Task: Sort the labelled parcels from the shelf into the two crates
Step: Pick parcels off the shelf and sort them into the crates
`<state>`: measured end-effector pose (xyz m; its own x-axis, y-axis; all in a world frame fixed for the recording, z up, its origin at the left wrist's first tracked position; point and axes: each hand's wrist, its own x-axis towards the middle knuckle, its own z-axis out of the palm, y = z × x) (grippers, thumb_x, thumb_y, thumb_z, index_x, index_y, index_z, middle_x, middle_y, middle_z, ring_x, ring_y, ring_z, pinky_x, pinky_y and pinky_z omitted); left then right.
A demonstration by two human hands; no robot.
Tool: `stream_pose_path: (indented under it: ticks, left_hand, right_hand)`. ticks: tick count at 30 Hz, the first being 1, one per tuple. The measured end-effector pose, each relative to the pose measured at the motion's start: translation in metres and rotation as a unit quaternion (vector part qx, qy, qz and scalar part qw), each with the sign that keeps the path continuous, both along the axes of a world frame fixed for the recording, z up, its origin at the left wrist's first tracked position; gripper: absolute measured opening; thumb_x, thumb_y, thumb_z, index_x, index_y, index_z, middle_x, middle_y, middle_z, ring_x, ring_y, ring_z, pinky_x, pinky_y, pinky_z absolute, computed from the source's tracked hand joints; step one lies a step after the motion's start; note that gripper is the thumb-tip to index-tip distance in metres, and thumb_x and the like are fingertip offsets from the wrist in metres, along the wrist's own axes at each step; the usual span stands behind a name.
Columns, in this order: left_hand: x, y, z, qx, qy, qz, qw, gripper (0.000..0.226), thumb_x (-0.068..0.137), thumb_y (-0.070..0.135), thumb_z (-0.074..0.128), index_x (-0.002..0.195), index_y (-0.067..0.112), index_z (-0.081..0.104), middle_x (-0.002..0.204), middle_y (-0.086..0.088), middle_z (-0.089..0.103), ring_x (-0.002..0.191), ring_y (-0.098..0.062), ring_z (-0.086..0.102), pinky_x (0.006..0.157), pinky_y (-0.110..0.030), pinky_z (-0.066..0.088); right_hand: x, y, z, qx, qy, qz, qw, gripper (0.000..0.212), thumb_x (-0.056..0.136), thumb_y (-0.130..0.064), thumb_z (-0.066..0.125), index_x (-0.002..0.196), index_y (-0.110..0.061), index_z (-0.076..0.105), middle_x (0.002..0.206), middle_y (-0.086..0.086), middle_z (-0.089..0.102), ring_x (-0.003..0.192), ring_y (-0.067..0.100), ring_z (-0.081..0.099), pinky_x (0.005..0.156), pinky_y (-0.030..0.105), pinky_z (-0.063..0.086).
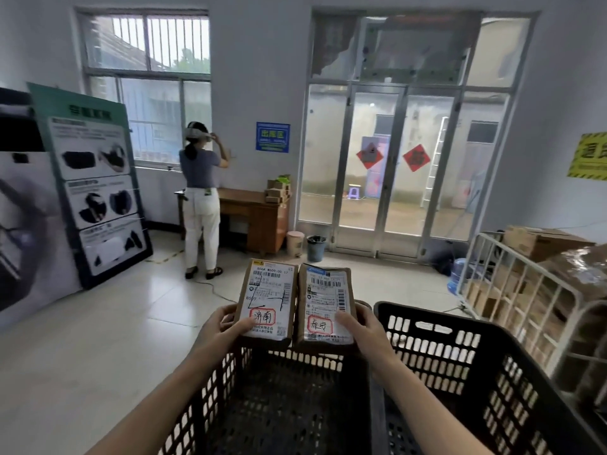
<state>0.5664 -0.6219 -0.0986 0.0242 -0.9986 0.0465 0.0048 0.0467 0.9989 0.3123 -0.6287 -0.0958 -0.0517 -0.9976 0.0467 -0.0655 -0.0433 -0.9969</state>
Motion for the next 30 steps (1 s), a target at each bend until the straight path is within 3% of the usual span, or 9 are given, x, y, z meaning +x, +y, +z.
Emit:
stream_pose_path:
  ticks: [5,8,11,16,18,21,26,28,30]
  left_hand:
    - [0.039,-0.024,-0.002,0.008,-0.018,0.031,0.999,0.049,0.077,0.026,0.072,0.119,0.014,0.05,0.099,-0.011,0.07,0.079,-0.02,0.07,0.057,-0.02,0.053]
    - [0.064,-0.042,0.001,0.011,-0.036,0.038,0.999,0.063,0.058,0.042,0.07,0.115,0.018,0.053,0.096,-0.007,0.071,0.079,-0.02,0.067,0.068,-0.028,0.052]
    - [0.083,-0.063,0.0,0.007,-0.039,0.043,0.998,0.061,0.059,0.041,0.067,0.114,0.019,0.053,0.095,-0.005,0.071,0.083,-0.021,0.065,0.074,-0.033,0.05]
    - [0.097,-0.099,-0.003,0.009,-0.032,0.04,0.999,0.055,0.061,0.039,0.066,0.112,0.021,0.052,0.097,-0.004,0.07,0.086,-0.021,0.065,0.08,-0.037,0.051]
    - [0.098,-0.111,-0.007,0.014,-0.023,0.042,0.999,0.056,0.061,0.039,0.066,0.112,0.021,0.051,0.098,-0.005,0.07,0.086,-0.02,0.065,0.081,-0.037,0.051]
    - [0.098,-0.129,-0.014,0.026,-0.013,0.043,0.999,0.055,0.065,0.038,0.068,0.113,0.02,0.051,0.099,-0.006,0.069,0.081,-0.018,0.063,0.078,-0.034,0.051]
    - [0.096,-0.156,-0.029,0.042,-0.004,0.049,0.998,0.047,0.078,0.026,0.071,0.119,0.015,0.049,0.098,-0.004,0.068,0.08,-0.018,0.063,0.08,-0.036,0.051]
    - [0.094,-0.163,-0.032,0.046,-0.002,0.054,0.997,0.038,0.084,0.022,0.065,0.119,0.015,0.049,0.098,-0.003,0.068,0.084,-0.02,0.064,0.083,-0.037,0.052]
    - [0.093,-0.171,-0.034,0.05,-0.002,0.057,0.997,0.037,0.085,0.022,0.063,0.119,0.015,0.05,0.099,-0.004,0.069,0.085,-0.02,0.065,0.083,-0.036,0.052]
  right_hand:
    - [0.039,-0.043,-0.009,0.02,0.0,0.005,1.0,0.055,0.087,-0.03,0.063,0.135,-0.016,0.039,0.116,0.008,0.064,0.098,0.021,0.066,0.09,0.037,0.052]
    - [0.054,-0.069,-0.019,0.045,0.007,-0.012,0.999,0.056,0.087,-0.031,0.063,0.134,-0.013,0.04,0.113,0.007,0.064,0.093,0.019,0.066,0.081,0.033,0.055]
    - [0.068,-0.097,-0.036,0.072,0.011,-0.023,0.997,0.054,0.086,-0.033,0.063,0.131,-0.011,0.043,0.108,0.005,0.065,0.091,0.017,0.065,0.08,0.033,0.054]
    - [0.09,-0.128,-0.077,0.122,0.024,-0.045,0.991,0.048,0.09,-0.026,0.06,0.131,-0.008,0.043,0.094,0.0,0.059,0.075,0.005,0.056,0.056,0.018,0.04]
    - [0.096,-0.136,-0.095,0.141,0.043,-0.054,0.988,0.052,0.089,-0.026,0.061,0.134,-0.006,0.042,0.099,0.003,0.06,0.076,0.006,0.055,0.059,0.021,0.04]
    - [0.101,-0.152,-0.122,0.166,0.062,-0.067,0.982,0.057,0.09,-0.024,0.06,0.138,-0.004,0.038,0.119,0.013,0.059,0.088,0.016,0.054,0.079,0.027,0.04]
    - [0.105,-0.172,-0.171,0.23,0.076,-0.078,0.967,0.054,0.086,-0.026,0.065,0.131,-0.002,0.047,0.114,0.014,0.063,0.097,0.024,0.059,0.086,0.034,0.046]
    - [0.104,-0.177,-0.191,0.258,0.065,-0.08,0.961,0.047,0.085,-0.023,0.066,0.124,-0.001,0.052,0.104,0.013,0.065,0.092,0.025,0.061,0.076,0.033,0.047]
    - [0.105,-0.182,-0.209,0.275,0.062,-0.083,0.956,0.044,0.084,-0.022,0.067,0.12,0.0,0.054,0.1,0.012,0.066,0.091,0.027,0.063,0.078,0.035,0.049]
